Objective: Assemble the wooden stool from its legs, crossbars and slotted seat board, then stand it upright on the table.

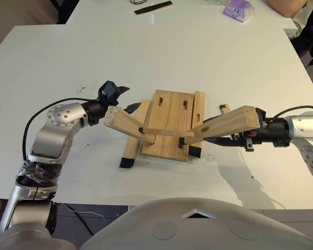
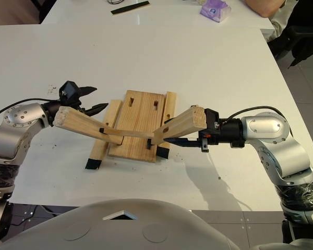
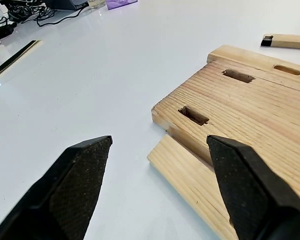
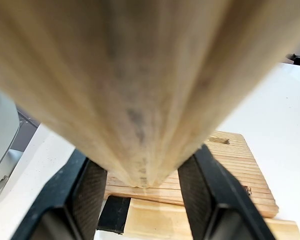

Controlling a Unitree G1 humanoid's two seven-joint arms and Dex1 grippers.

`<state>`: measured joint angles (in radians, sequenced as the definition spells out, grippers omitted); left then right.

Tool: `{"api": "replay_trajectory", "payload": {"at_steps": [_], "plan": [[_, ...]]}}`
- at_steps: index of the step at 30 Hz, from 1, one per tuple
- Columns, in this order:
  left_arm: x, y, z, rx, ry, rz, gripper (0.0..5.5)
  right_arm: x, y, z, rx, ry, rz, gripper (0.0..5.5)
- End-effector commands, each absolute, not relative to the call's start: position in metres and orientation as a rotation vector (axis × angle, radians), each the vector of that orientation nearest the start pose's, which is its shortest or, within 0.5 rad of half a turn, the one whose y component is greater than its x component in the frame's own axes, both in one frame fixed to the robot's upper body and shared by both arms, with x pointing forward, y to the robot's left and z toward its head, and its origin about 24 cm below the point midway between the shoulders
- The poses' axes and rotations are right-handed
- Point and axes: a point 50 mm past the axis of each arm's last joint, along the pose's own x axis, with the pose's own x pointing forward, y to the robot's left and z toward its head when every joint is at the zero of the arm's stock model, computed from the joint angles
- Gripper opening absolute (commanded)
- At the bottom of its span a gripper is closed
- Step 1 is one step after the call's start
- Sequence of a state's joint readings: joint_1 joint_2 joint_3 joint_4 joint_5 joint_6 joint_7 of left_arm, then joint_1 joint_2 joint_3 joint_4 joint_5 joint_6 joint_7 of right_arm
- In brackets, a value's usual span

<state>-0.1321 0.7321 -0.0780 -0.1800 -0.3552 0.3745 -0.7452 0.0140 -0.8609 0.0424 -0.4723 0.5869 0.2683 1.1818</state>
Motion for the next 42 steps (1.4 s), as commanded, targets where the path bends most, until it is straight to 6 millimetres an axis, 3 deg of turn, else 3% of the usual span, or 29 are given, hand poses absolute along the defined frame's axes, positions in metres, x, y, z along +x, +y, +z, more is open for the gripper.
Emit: {"api": "replay_trajectory", "payload": {"at_steps": [1,10,16,22,32,37,42], "plan": [[0.253,0.208,0.1,0.349,0.28,-0.833,3.53,0.191,-0.176,0.133,-0.293,0.191,1.508,1.99],[0.249,0.21,0.097,0.362,0.3,-0.842,3.53,0.183,-0.169,0.144,-0.27,0.168,1.527,1.99],[0.249,0.208,0.096,0.369,0.303,-0.854,3.53,0.185,-0.172,0.132,-0.298,0.197,1.489,1.99],[0.247,0.207,0.095,0.369,0.305,-0.865,3.53,0.192,-0.178,0.134,-0.304,0.186,1.456,1.99],[0.238,0.193,0.095,0.394,0.289,-0.898,3.53,0.196,-0.192,0.12,-0.343,0.259,1.428,1.99],[0.236,0.189,0.097,0.399,0.282,-0.929,3.53,0.189,-0.189,0.107,-0.405,0.305,1.473,1.99],[0.235,0.195,0.095,0.43,0.311,-0.938,3.53,0.192,-0.184,0.107,-0.402,0.307,1.503,1.99]]}}
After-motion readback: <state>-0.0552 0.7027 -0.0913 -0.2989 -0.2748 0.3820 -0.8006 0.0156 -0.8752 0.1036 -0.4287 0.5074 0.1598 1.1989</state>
